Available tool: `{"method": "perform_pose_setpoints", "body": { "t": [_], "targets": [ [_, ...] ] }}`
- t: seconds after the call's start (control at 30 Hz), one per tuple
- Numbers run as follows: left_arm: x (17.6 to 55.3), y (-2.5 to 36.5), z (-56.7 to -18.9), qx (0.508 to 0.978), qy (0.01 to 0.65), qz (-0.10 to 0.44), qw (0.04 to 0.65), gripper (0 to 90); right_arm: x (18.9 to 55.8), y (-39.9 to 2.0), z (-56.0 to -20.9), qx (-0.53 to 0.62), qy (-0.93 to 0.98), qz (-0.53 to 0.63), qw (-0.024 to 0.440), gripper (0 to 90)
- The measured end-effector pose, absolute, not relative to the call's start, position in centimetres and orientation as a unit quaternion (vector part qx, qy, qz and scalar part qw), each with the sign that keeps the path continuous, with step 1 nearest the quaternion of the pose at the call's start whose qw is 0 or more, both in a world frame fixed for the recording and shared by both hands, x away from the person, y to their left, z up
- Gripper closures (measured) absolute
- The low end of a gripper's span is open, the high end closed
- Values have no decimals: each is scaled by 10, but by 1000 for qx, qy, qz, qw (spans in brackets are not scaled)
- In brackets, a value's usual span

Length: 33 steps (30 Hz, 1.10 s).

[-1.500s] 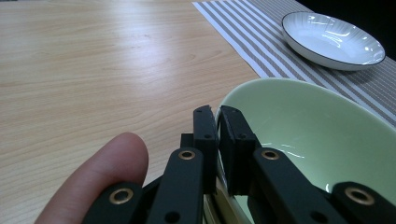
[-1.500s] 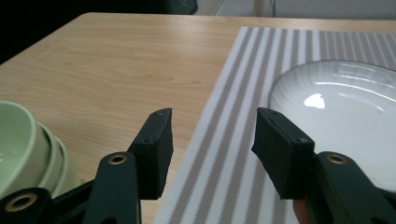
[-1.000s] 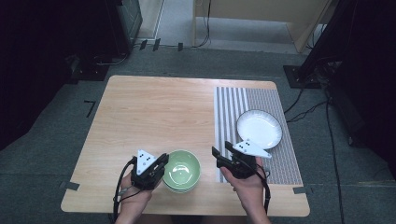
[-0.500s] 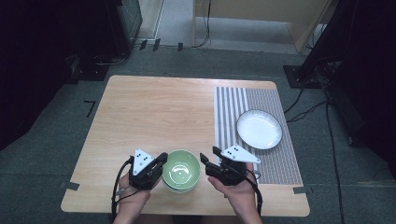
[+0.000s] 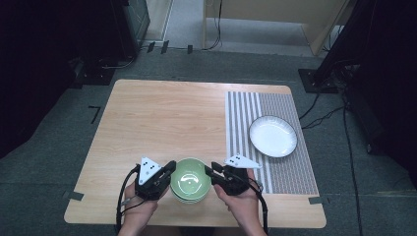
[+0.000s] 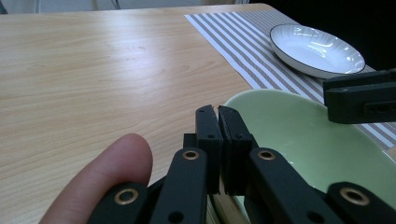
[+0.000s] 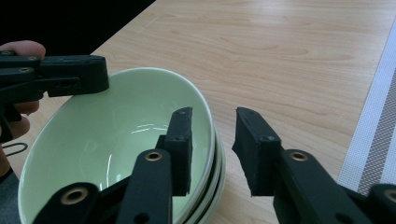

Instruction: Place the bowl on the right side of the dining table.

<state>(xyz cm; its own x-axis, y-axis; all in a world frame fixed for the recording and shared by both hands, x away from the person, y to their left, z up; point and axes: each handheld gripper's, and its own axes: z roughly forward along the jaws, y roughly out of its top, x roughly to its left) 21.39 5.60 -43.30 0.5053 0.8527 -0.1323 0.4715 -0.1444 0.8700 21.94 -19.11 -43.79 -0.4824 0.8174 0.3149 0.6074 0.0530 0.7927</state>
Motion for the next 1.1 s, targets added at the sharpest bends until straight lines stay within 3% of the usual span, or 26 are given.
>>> {"method": "perform_pose_setpoints", "body": {
  "t": [0.3, 0.43, 0.53, 0.67, 0.9, 1.1],
  "targets": [
    [214, 56, -433, 729, 454, 205, 470, 878, 223, -183, -450, 492, 729, 465, 101, 829],
    [213, 56, -432, 729, 453, 204, 471, 872, 218, -178, -450, 480, 730, 465, 143, 853],
    [213, 54, -434, 731, 452, 195, 473, 789, 216, -176, -449, 472, 725, 474, 163, 871],
    [214, 50, -439, 744, 446, 189, 460, 607, 212, -173, -448, 455, 729, 475, 191, 872],
    [217, 49, -443, 748, 453, 176, 452, 522, 203, -167, -444, 430, 728, 474, 246, 873],
    [218, 47, -446, 751, 456, 171, 446, 519, 200, -166, -441, 420, 723, 484, 260, 875]
  ]
}}
